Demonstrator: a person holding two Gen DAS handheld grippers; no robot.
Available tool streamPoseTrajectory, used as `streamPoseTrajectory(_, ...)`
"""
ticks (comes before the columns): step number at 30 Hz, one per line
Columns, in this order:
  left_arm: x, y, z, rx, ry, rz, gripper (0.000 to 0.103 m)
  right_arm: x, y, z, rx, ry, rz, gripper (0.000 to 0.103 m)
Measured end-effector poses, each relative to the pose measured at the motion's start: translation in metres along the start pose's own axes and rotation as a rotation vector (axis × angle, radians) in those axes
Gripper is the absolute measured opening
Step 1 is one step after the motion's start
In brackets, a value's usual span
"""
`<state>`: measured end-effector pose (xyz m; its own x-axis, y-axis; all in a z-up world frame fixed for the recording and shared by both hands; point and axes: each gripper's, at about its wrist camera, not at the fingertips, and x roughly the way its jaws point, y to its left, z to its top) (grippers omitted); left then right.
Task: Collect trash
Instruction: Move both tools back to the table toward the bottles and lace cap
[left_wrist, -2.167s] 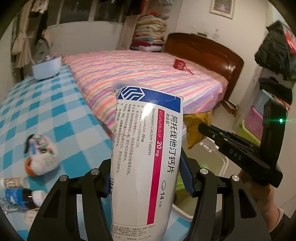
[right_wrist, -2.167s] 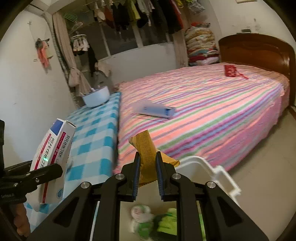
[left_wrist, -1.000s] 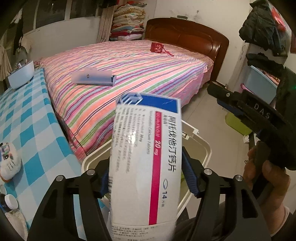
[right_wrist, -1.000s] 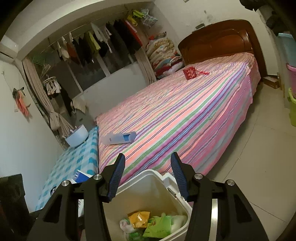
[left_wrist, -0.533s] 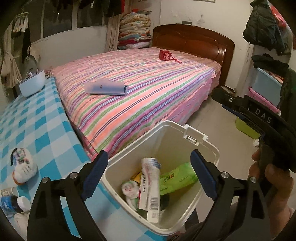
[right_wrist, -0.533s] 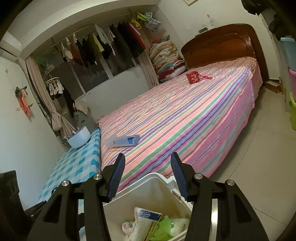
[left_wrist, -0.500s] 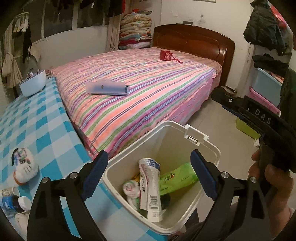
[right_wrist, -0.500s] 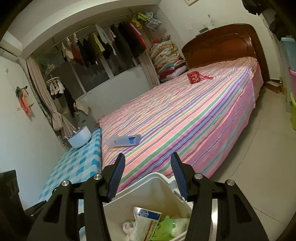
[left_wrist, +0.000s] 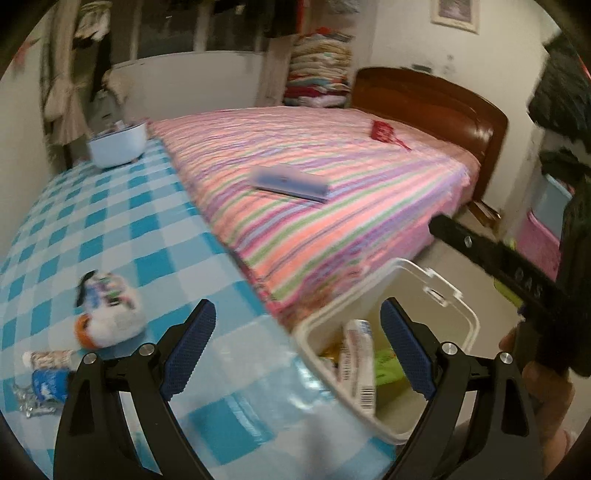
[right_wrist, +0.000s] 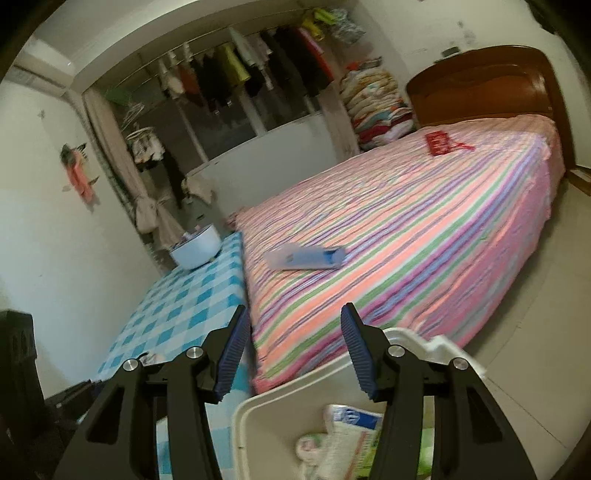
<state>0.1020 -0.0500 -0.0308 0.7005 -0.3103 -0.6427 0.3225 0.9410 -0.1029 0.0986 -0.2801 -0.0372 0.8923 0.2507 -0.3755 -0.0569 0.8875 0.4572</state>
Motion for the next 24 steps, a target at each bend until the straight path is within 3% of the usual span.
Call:
streamPoseTrajectory(8,-0.033,0.089,-0.005,-0.176,-0.019,0.072,0.089,0.032,0.056,-0.018,-0.067,0.080,0.097,0.050)
streamPoseTrajectory(15,-0.071,0.159,-0.029,-0.293,-0.018,0.152,0.089,0.051,0.107,-0.041,-0.148,0.165,0.218,0.050)
streamPoseTrajectory(24,-0.111,0.230,-0.067,-0.376,0.023,0.264,0.089,0.063,0.178,-0.090,-0.297,0.352,0.403,0.050)
